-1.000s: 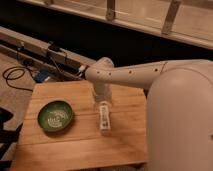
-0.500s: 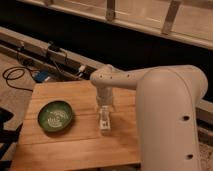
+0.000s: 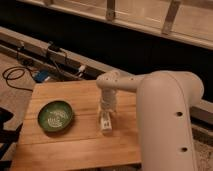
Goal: Place the bottle in the ceramic bowl
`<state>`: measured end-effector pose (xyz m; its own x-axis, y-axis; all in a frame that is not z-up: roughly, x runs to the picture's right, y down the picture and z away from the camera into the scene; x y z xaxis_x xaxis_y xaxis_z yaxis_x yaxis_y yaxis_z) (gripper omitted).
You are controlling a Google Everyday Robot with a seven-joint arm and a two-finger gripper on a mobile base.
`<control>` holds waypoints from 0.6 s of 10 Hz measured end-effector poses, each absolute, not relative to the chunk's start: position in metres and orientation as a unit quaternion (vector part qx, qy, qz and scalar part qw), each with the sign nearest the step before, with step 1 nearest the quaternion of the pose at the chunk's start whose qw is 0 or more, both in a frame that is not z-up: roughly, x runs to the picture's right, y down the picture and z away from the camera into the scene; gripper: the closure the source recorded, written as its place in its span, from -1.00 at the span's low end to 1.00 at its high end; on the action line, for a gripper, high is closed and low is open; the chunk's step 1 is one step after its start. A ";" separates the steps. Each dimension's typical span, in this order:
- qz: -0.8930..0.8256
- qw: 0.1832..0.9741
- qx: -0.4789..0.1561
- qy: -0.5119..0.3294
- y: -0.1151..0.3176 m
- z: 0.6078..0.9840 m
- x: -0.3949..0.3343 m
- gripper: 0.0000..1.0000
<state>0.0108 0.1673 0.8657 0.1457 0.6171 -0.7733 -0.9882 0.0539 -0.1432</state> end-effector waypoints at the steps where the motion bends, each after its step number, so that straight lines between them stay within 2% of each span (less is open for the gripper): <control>1: 0.594 0.671 -0.352 0.270 0.170 0.868 0.009 -0.30; 2: 0.591 0.667 -0.363 0.271 0.176 0.871 0.007 -0.26; 4: 0.584 0.667 -0.376 0.270 0.182 0.872 0.002 0.04; 6: 0.583 0.667 -0.376 0.272 0.181 0.870 0.004 0.49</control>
